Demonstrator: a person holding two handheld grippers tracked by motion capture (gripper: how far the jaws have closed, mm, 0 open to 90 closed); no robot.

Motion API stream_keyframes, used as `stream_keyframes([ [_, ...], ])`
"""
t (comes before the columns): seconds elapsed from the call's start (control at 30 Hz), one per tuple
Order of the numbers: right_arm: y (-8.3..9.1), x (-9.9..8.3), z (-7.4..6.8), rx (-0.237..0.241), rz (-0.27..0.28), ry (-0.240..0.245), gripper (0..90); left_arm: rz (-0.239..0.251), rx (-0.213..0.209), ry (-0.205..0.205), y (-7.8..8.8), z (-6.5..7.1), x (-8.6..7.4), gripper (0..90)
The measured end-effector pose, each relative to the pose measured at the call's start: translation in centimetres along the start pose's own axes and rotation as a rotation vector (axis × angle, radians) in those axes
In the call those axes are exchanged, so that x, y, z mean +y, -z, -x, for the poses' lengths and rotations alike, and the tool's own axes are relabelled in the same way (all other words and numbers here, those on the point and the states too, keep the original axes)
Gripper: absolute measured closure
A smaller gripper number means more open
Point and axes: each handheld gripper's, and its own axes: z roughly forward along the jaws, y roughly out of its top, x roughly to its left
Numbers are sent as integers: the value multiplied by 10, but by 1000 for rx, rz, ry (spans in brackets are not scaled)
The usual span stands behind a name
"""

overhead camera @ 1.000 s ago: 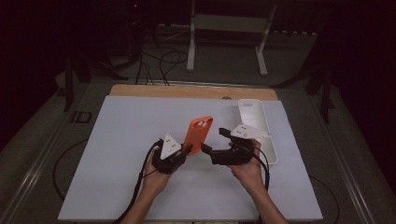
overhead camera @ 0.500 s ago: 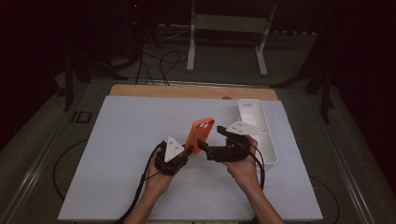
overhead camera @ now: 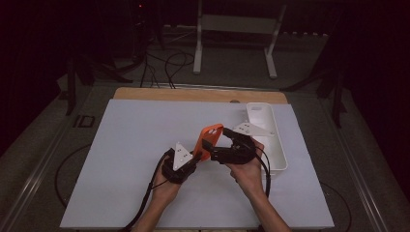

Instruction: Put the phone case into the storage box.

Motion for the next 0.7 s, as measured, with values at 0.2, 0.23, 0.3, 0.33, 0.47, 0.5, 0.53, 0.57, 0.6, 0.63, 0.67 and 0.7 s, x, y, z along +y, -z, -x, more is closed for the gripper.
stream_keyframes([
  [0.2,-3,1,-1,-25,3,-22,135,-1,12,-15,-1,5,-1,803],
  [0.23,-4,1,-1,-28,4,-25,136,-3,14,-15,-2,5,-1,803],
  [0.3,-5,1,0,-30,5,-37,137,-7,16,-19,-2,7,-2,803],
  [0.33,-5,1,0,-30,6,-42,137,-8,19,-22,-3,8,-2,803],
  [0.47,-7,1,1,-39,3,-64,141,-17,15,-26,-5,10,-3,802],
  [0.5,-8,1,2,-40,2,-68,141,-18,15,-22,-5,10,-3,802],
  [0.53,-8,1,2,-40,-1,-72,144,-20,17,-20,-6,11,-3,802],
  [0.57,-9,1,2,-42,-1,-67,145,-23,13,-19,-6,11,-4,801],
  [0.6,-10,1,2,-43,-3,-64,145,-24,11,-20,-6,11,-4,801],
  [0.63,-10,1,2,-43,-6,-61,148,-26,12,-20,-6,11,-4,800],
  [0.67,-10,1,1,-45,-7,-58,150,-27,11,-20,-6,11,-4,800],
  [0.7,-10,1,1,-45,-7,-58,150,-27,11,-20,-6,11,-4,800],
])
